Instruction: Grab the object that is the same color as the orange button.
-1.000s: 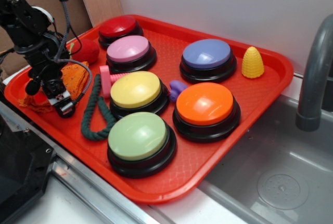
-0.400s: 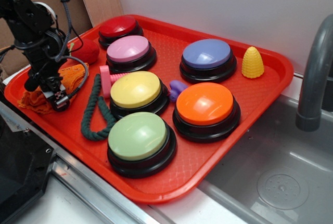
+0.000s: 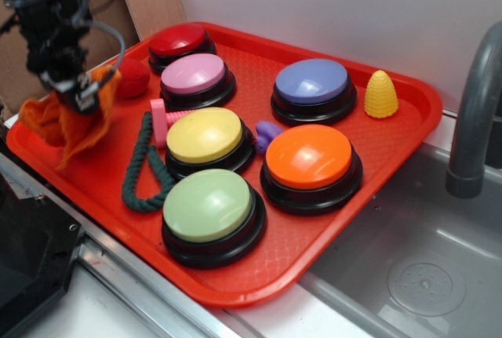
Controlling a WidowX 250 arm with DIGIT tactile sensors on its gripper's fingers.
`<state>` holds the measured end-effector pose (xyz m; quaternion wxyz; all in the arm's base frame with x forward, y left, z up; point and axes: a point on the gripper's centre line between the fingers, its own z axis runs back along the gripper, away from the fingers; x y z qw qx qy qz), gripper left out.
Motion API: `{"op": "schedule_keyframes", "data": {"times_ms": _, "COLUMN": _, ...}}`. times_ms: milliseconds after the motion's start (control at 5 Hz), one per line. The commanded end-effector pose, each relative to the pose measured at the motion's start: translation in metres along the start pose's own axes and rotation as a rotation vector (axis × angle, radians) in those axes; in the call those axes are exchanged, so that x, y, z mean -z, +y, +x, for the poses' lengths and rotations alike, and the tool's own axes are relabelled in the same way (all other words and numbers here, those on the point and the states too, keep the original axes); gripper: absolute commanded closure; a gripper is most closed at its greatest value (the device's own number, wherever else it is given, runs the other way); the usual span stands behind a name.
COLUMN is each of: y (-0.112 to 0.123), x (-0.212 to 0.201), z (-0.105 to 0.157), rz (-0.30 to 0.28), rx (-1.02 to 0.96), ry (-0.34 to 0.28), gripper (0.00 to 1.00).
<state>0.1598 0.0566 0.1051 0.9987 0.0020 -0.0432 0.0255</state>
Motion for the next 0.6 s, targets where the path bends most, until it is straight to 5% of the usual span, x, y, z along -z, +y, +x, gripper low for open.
{"op": "schedule_keyframes", "data": {"times_ms": 0, "y": -0.040, "x": -0.090, "z": 0.041, "rz": -0.116, "rx": -0.047, "ry": -0.169, "gripper": 1.00}}
{"op": "schedule_keyframes", "data": {"times_ms": 200, "y": -0.063, "x": -0.106, "z": 0.055, "rz": -0.125, "rx": -0.021, "ry": -0.199, "gripper": 1.00}}
{"op": "schedule_keyframes", "data": {"times_ms": 400, "y": -0.059, "x": -0.094, "z": 0.057, "rz": -0.107, "rx": -0.051, "ry": -0.166, "gripper": 1.00}}
